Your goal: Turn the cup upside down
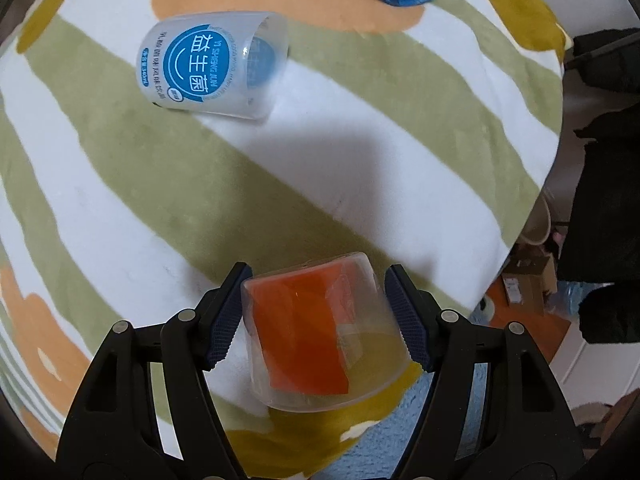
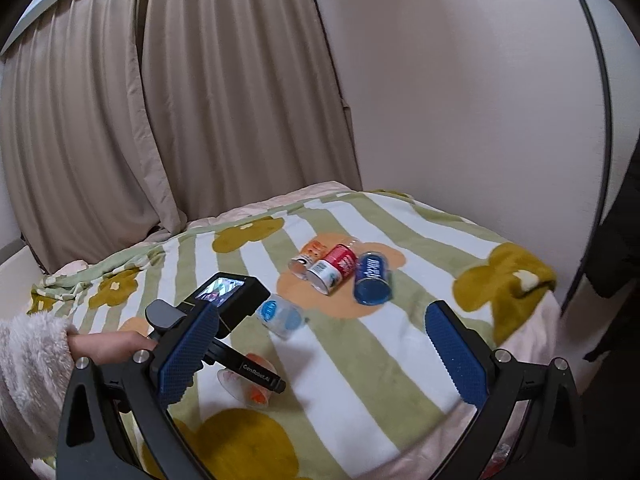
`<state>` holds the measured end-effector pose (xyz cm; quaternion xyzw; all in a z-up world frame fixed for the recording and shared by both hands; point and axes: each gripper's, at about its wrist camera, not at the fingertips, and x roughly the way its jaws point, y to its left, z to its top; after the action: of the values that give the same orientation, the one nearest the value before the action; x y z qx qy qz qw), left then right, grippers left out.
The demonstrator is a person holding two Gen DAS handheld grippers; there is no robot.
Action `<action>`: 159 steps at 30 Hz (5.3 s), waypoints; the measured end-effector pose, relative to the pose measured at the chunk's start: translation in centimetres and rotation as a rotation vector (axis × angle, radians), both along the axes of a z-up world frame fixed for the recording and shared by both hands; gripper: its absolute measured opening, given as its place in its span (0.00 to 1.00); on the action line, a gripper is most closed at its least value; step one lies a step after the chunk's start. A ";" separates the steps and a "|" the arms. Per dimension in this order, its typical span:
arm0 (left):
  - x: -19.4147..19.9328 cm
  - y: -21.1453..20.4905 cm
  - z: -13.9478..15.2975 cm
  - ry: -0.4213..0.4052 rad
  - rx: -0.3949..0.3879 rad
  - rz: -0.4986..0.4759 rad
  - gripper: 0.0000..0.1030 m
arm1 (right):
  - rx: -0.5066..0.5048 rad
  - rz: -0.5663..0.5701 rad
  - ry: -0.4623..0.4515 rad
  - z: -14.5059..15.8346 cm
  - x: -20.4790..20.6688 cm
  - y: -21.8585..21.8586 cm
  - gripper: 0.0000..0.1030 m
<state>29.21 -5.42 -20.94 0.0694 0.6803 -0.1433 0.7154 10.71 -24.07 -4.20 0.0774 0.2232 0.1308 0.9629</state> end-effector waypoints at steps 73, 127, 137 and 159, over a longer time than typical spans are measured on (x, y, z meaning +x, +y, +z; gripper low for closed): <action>-16.4 15.4 3.2 -0.368 -0.113 0.299 1.00 | -0.019 0.232 1.184 -16.9 20.3 12.5 0.62; -22.0 14.0 10.8 -0.690 -0.065 0.395 1.00 | -0.240 0.319 0.174 -12.8 6.5 13.2 1.00; -24.9 11.4 20.8 -1.121 -0.025 0.355 1.00 | -0.232 0.125 -0.050 2.9 -1.7 9.3 1.00; -31.3 6.9 23.6 -1.351 -0.055 0.281 1.00 | -0.196 -0.164 -0.258 9.6 -10.4 3.8 1.00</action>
<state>-2.13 1.49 2.67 0.0364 0.0838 0.0084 0.9958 0.31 -20.27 5.37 -0.0165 0.1025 0.0385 0.9938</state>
